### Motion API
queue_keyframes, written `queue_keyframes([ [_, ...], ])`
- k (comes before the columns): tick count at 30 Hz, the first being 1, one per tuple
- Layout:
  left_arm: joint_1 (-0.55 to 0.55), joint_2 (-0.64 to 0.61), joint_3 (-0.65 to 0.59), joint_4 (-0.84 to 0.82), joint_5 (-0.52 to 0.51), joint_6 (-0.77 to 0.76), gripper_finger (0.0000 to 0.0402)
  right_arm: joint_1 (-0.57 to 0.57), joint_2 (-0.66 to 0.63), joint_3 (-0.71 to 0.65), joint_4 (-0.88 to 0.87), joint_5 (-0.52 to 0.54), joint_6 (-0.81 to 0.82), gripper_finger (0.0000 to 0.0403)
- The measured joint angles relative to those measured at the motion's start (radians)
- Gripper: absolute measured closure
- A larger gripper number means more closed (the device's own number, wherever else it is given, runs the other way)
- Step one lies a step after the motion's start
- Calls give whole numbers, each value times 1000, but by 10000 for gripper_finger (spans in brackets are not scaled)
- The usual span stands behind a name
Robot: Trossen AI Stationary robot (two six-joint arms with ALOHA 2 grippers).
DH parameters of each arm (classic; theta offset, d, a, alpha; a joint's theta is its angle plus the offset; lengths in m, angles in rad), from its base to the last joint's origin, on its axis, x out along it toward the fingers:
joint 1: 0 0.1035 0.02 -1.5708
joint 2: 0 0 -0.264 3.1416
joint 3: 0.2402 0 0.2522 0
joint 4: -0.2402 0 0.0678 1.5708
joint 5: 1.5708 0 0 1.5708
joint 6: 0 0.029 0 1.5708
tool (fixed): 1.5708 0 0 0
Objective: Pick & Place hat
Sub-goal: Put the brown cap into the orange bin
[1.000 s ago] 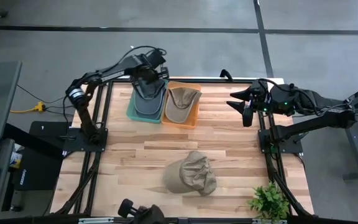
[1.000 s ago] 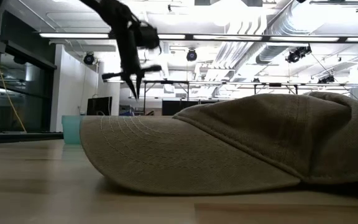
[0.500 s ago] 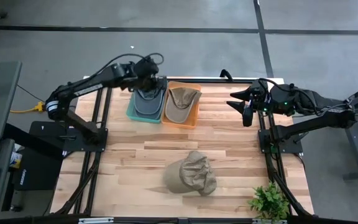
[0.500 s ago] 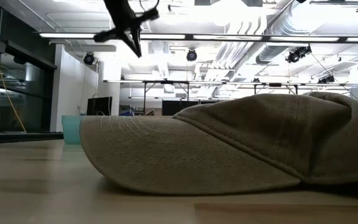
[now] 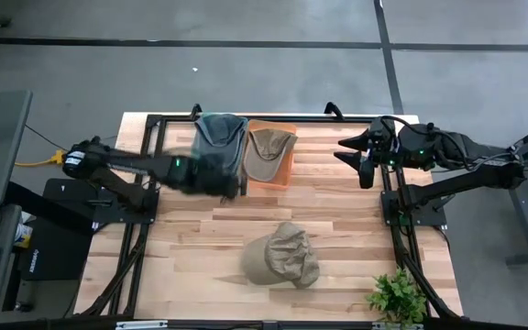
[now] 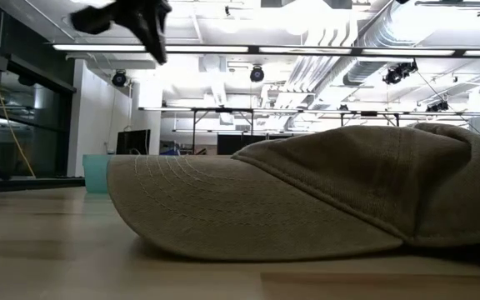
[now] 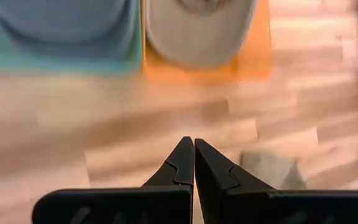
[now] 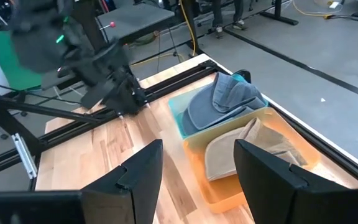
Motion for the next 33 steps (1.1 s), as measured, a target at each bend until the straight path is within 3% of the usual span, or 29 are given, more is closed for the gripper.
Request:
queue_keyframes([
  [5,-186,0,-113,109,-3,-241,401,0,0,0,0,-17,0,210],
  [11,-358,0,-285,406,-65,-457,401,4,0,0,0,-38,37,210],
  [16,-439,0,-423,628,-77,-572,401,5,0,0,0,-59,70,210],
  [20,-477,2,-509,817,-71,-576,388,5,0,0,1,-68,95,210],
  [24,-506,2,-536,878,-63,-560,332,5,0,0,12,-75,109,210],
  [33,-512,3,-536,880,-18,-543,140,5,0,0,16,-94,160,210],
])
